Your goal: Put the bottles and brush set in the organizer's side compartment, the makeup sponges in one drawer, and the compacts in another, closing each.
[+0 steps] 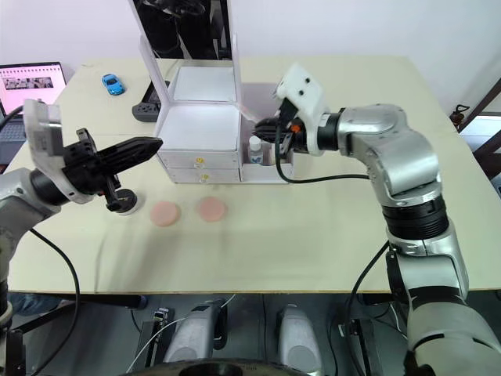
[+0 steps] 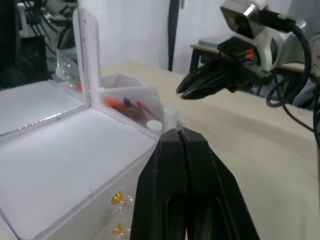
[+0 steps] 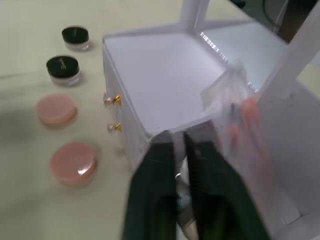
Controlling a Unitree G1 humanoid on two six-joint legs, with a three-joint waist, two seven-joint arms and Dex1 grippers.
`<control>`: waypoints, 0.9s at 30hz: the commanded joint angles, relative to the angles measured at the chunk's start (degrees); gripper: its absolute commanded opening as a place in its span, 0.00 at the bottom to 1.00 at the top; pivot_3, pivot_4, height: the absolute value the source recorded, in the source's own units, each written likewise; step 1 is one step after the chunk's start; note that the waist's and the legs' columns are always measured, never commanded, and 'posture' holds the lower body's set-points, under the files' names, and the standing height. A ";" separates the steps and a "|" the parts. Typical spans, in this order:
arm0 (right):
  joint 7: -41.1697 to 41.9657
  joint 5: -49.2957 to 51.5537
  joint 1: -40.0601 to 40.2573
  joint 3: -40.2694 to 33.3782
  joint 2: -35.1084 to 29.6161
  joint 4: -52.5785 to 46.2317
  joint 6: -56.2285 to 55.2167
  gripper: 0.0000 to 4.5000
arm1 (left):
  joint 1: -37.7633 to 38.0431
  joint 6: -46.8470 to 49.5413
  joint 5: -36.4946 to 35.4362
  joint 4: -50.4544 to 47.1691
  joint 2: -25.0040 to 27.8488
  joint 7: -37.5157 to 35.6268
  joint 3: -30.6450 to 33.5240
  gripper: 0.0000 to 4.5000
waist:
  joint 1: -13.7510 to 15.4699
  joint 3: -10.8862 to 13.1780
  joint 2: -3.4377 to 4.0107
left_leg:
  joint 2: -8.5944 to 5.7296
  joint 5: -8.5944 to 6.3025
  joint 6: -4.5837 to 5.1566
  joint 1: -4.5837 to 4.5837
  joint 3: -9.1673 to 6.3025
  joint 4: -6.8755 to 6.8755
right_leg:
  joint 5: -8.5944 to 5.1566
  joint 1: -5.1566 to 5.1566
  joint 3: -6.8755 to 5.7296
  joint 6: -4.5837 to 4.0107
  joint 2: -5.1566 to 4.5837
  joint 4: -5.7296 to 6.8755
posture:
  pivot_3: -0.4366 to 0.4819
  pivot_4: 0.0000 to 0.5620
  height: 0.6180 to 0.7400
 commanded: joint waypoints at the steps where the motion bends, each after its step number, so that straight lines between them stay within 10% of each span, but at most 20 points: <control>1: -0.28 -2.65 -3.62 2.57 2.17 5.38 -4.38 0.01 | -0.37 -2.48 3.05 0.63 1.12 -2.12 0.47 0.00 | -0.14 0.00 0.00 | 0.00 0.00 0.00 0.00 0.00 0.00 | 0.00 0.00 0.00 0.00 0.01 0.02 | 0.48 0.27 1.00; 17: -8.44 -22.24 -30.85 5.24 8.11 68.92 -43.17 0.01 | 1.92 -4.45 6.05 -0.65 -0.57 -2.10 1.97 0.00 | -0.23 0.00 -0.01 | 0.01 0.01 0.00 -0.07 0.21 -0.04 | 0.02 -0.31 0.25 0.02 0.02 0.17 | 0.48 0.27 1.00; 27: 0.87 -18.68 -30.29 -1.96 5.16 68.91 -42.21 0.01 | 4.09 -3.27 5.51 -0.46 0.10 -0.91 4.83 0.00 | -0.35 0.02 0.02 | 0.04 0.01 0.01 -0.06 0.31 -0.09 | 0.02 -0.40 0.38 0.02 0.05 0.27 | 0.48 0.27 1.00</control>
